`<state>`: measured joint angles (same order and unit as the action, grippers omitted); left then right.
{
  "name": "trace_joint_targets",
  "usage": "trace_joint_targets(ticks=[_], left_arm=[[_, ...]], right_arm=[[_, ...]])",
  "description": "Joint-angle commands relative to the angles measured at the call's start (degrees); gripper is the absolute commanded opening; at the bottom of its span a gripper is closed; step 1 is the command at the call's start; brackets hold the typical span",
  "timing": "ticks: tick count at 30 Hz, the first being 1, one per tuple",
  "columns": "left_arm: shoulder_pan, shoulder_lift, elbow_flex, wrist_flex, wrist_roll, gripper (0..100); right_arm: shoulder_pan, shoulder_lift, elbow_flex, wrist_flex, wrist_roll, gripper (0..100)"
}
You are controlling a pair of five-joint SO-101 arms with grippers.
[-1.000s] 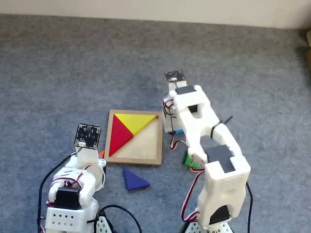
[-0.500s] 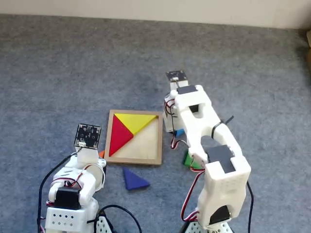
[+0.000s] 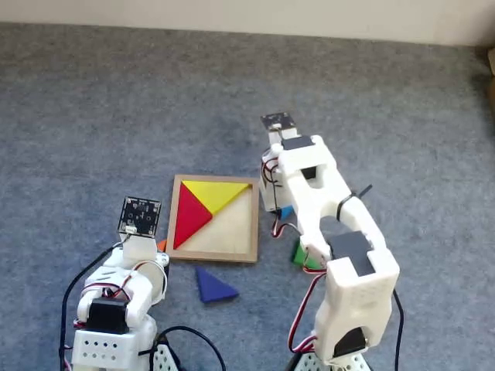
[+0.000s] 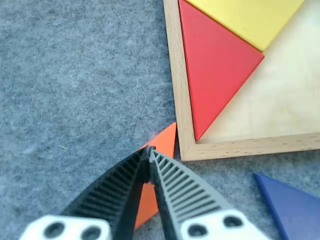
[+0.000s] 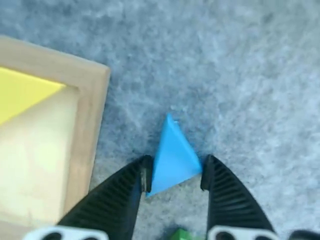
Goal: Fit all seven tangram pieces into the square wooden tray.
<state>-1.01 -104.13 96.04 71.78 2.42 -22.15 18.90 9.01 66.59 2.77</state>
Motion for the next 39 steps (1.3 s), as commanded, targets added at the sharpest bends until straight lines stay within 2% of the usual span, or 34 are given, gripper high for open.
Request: trace_joint_targets(ticks=[1,15,22,26,39], left_arm=[[-0.04,0.04,1.19,0.26,0.53,1],[-0.04,0.04,1.19,0.26,0.53,1],[-0.04,0.04,1.19,0.26,0.53,1],[-0.04,0.04,1.19,0.26,0.53,1],[-0.04,0.04,1.19,0.26,0.53,1]], right_arm=[[-0.92,-6.81,-0.75,0.48,0.88,14.8],[-2.51,-13.32,3.74,0.40,0.88,14.8],[-2.51,-9.89,3.82,-2.59,0.35,15.3],[-2.24,-5.23,3.65,-2.59,-3.34,15.3],[-2.15,-1.89,0.66,-2.33,-3.69,15.0]])
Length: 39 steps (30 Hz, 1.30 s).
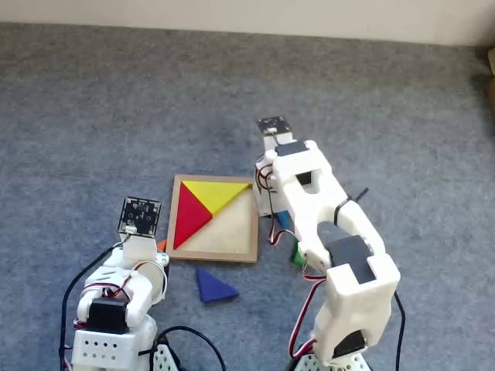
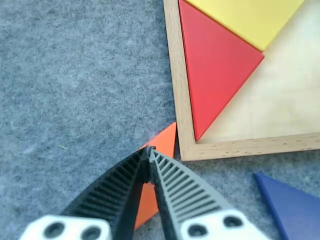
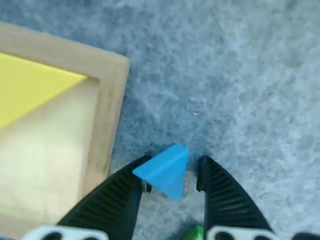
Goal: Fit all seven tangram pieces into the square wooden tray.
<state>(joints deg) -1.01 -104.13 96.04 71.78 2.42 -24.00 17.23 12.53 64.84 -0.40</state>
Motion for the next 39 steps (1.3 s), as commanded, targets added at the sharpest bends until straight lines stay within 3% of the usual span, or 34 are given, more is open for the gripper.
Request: trace_joint_targets(ticks=[1,7,11,20,26,32,39], left_arm=[[-0.04,0.04,1.19,0.26,0.53,1],[-0.04,0.04,1.19,0.26,0.53,1],[-0.04,0.04,1.19,0.26,0.53,1],[-0.04,0.04,1.19,0.26,0.53,1],[-0.04,0.04,1.19,0.26,0.53,1],[-0.04,0.04,1.19,0.26,0.53,1],[-0.04,0.04,1.19,0.26,0.53,1]], right_arm=[[-0.22,-0.22,-2.86,-0.57,-0.53,14.9],[-0.31,-0.57,-2.86,-0.57,-0.18,7.7],[-0.31,-0.66,-2.86,-0.48,4.57,0.6],[-0.84,-10.68,-2.51,5.23,5.27,0.4],[-6.55,-18.42,1.71,5.05,5.27,0.4],[-12.53,-18.95,5.93,-2.24,4.84,0.5],[-13.32,-18.95,10.59,-9.19,4.84,0.5]])
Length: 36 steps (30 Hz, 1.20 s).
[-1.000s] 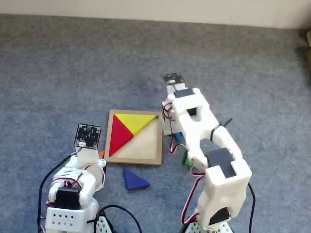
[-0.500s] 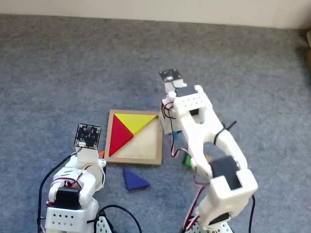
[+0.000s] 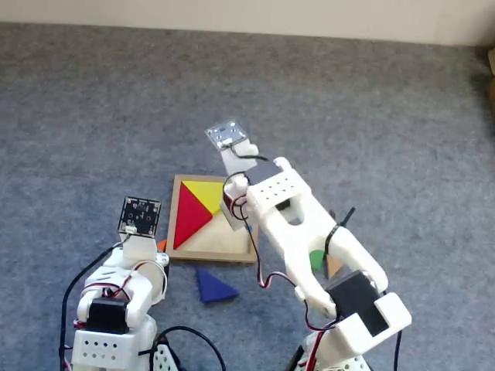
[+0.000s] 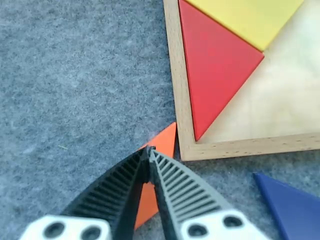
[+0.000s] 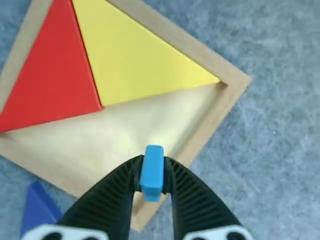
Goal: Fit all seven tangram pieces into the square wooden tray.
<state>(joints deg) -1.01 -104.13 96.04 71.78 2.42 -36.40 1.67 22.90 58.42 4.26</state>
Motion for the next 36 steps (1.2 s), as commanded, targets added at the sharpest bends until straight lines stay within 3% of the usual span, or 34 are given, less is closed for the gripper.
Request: trace_joint_targets(ticks=[1,28,36], left_arm=[[-0.04,0.04,1.19,0.26,0.53,1],[-0.04,0.04,1.19,0.26,0.53,1],[-0.04,0.04,1.19,0.26,0.53,1]], right_arm=[[-0.92,-3.38,0.48,-3.21,0.09,0.5],[-0.92,2.68,0.84,-5.76,0.09,0.8],[-0.92,2.59,0.92,-5.58,0.09,11.6]])
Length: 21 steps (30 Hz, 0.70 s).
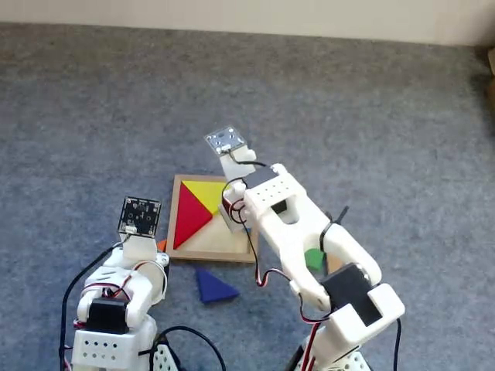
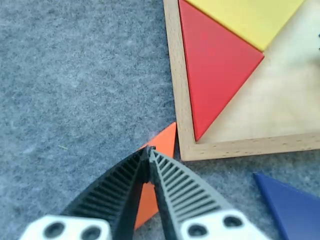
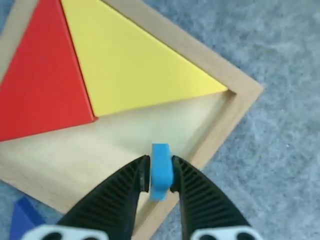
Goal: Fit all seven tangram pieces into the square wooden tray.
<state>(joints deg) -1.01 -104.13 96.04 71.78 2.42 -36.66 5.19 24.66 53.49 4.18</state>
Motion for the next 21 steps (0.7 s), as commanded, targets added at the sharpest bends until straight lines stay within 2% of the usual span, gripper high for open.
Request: trace_joint_targets(ticks=[1,21], left_arm=[[-0.04,0.04,1.19,0.26,0.53,1],[-0.04,0.04,1.19,0.26,0.53,1]], right_arm=[[-0.66,-1.01,-0.84,-0.66,0.18,11.6],[-0.22,-1.19,-1.01,0.40,0.26,11.6]])
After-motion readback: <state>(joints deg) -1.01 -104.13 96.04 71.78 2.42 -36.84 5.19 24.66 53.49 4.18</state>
